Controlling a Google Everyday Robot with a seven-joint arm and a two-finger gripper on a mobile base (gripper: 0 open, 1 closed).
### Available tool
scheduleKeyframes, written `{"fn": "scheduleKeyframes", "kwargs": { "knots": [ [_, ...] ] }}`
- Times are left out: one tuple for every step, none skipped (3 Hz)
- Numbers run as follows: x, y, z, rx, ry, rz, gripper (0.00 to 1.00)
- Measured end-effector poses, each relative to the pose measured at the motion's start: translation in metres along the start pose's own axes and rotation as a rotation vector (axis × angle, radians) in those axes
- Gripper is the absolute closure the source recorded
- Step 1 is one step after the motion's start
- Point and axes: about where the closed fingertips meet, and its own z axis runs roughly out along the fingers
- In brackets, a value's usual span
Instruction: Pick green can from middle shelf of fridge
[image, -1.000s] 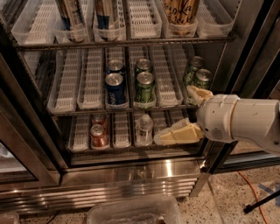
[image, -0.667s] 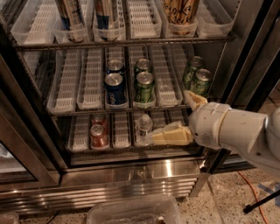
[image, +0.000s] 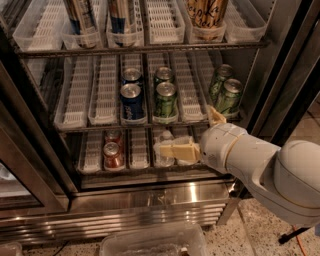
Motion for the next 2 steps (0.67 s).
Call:
{"fn": "scheduleKeyframes", "kwargs": {
  "knots": [
    [0.004,-0.008,0.016,0.051,-0.056,0.036,0.00],
    [0.008,-0.014,0.031,0.095,-0.121,0.051,0.00]
  ]
}}
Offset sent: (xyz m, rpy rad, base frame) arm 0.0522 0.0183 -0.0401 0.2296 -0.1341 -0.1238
